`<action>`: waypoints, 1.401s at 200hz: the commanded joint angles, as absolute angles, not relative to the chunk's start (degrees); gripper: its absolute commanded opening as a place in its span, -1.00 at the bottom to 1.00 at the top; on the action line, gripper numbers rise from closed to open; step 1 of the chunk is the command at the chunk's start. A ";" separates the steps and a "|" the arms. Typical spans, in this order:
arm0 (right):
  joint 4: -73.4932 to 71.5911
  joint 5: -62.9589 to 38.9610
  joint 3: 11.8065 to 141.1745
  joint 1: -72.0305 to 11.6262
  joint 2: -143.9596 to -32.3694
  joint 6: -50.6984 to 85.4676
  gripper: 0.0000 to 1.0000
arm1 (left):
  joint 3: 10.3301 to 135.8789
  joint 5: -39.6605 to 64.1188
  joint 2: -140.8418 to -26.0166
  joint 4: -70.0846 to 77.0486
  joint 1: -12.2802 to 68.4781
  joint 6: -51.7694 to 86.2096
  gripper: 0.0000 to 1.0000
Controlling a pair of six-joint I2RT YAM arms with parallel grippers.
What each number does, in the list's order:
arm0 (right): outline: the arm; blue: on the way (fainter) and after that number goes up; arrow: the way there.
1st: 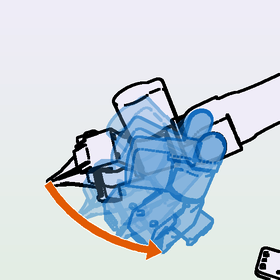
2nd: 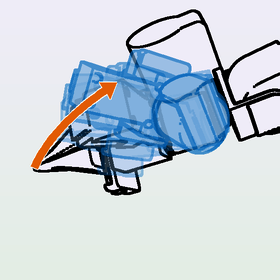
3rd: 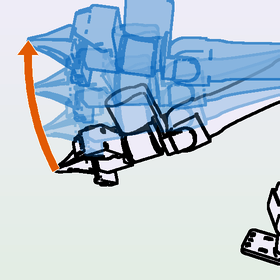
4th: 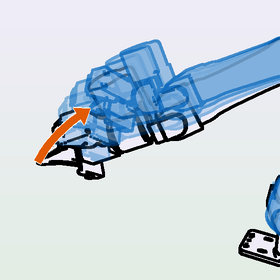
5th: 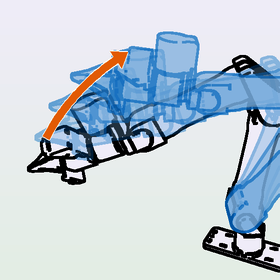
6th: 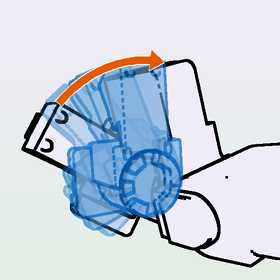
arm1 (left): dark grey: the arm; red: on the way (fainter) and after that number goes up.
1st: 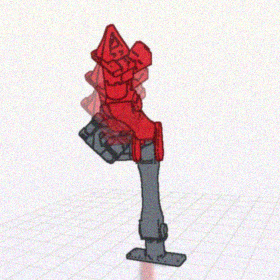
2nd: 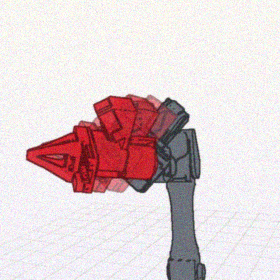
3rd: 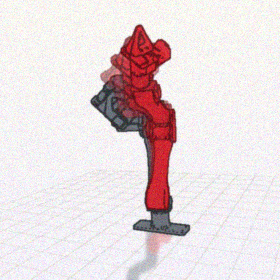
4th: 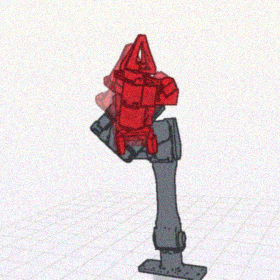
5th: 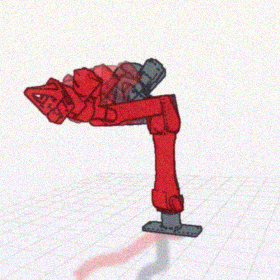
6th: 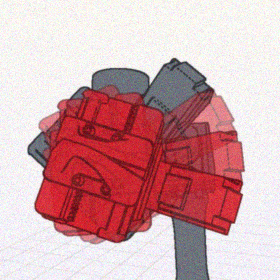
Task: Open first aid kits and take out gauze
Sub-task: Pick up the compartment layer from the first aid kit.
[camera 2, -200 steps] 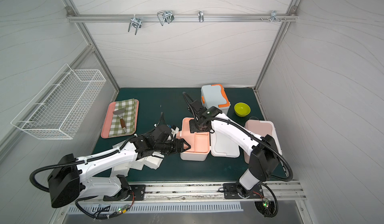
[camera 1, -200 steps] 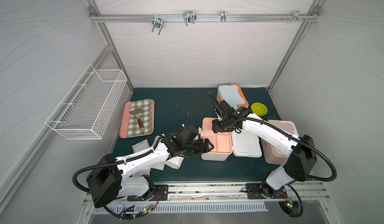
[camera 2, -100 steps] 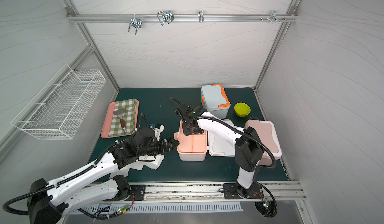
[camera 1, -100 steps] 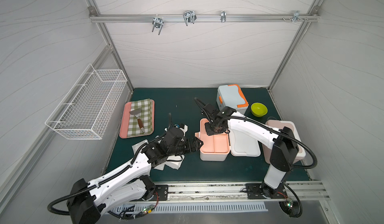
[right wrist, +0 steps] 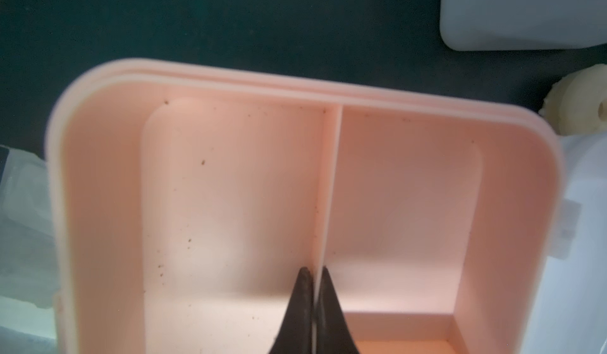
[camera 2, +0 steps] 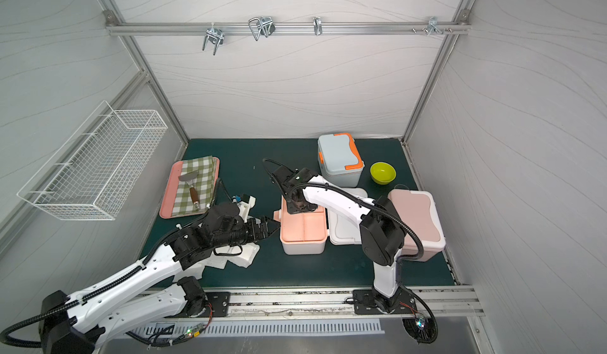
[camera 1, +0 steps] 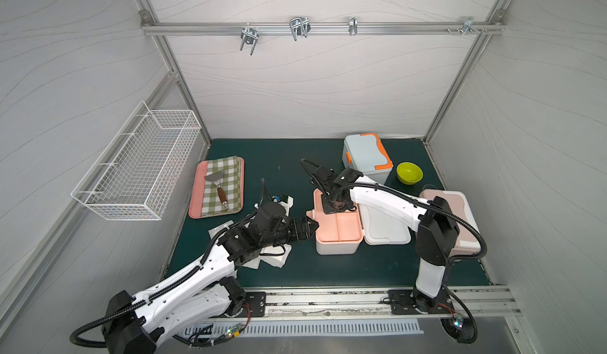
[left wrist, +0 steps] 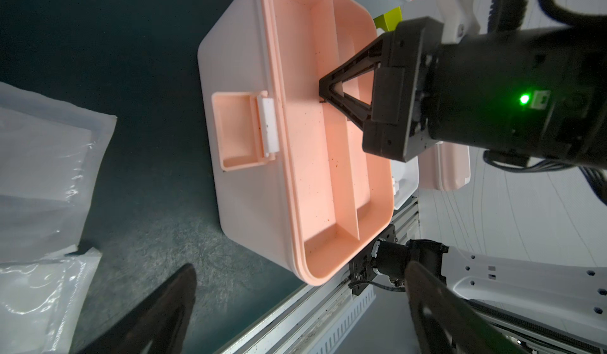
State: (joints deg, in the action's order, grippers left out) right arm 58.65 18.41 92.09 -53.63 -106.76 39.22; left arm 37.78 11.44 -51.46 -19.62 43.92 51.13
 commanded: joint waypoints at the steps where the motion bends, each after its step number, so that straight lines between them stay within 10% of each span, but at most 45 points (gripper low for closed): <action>1: 63.00 20.59 93.15 -55.42 -109.19 42.49 -1.00 | 39.26 12.26 -51.85 -17.48 43.71 50.09 0.98; 280: 69.42 37.92 100.74 -61.08 -96.17 41.00 -1.00 | 41.51 6.00 -40.89 -23.52 43.47 47.79 0.98</action>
State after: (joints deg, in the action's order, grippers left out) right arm 68.93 34.57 101.43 -60.73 -104.99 42.87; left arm 37.82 8.03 -43.40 -23.18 43.62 49.63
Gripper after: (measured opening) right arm 0.049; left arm 0.990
